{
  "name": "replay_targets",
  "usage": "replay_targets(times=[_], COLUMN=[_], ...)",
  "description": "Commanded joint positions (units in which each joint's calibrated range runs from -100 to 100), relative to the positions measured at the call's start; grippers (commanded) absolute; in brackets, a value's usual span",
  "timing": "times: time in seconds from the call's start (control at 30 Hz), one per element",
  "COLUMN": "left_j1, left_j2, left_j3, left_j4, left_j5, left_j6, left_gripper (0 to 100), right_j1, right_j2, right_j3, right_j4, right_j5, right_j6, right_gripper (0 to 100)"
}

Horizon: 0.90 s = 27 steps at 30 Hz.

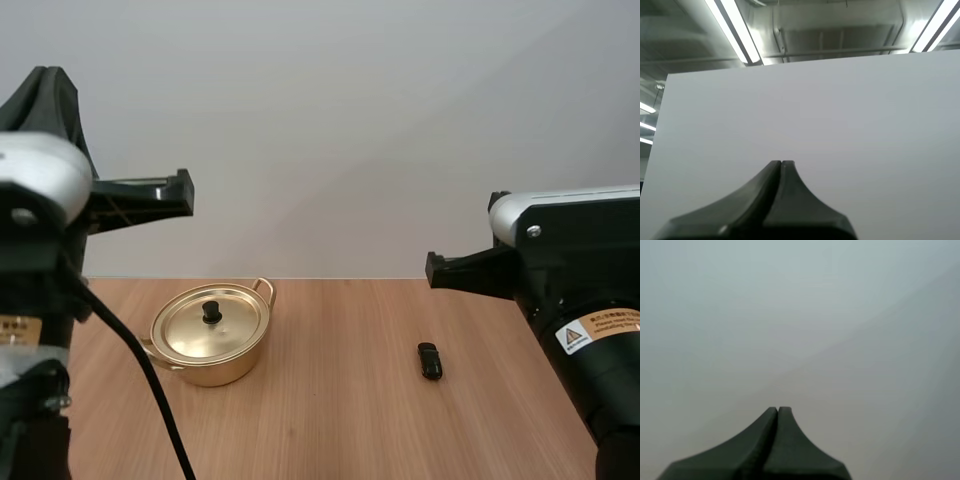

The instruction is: Open the pot, put the car inside, and close it

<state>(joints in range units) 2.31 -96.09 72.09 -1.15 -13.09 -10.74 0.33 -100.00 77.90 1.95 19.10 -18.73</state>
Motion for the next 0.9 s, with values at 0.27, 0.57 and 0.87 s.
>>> replay_targets(times=[0.27, 0.57, 0.87], left_j1=[-0.05, -0.05, -0.05], left_j2=[26.36, 45.45, 67.77], left_j3=[-22.36, -33.76, -39.13], left_j4=[-3.44, -4.79, -4.69], left_j5=[67.2, 75.02, 80.8], left_j6=[12.98, 17.45, 20.2], left_gripper=[0, 0, 0], right_j1=[0.0, 0.0, 0.0], right_j2=[0.0, 0.0, 0.0], right_j3=[-0.15, -0.15, -0.15], right_j4=[5.52, 5.52, 5.52], right_j5=[19.27, 19.27, 19.27], right_j6=[-7.71, -7.71, -7.71], right_gripper=[0, 0, 0])
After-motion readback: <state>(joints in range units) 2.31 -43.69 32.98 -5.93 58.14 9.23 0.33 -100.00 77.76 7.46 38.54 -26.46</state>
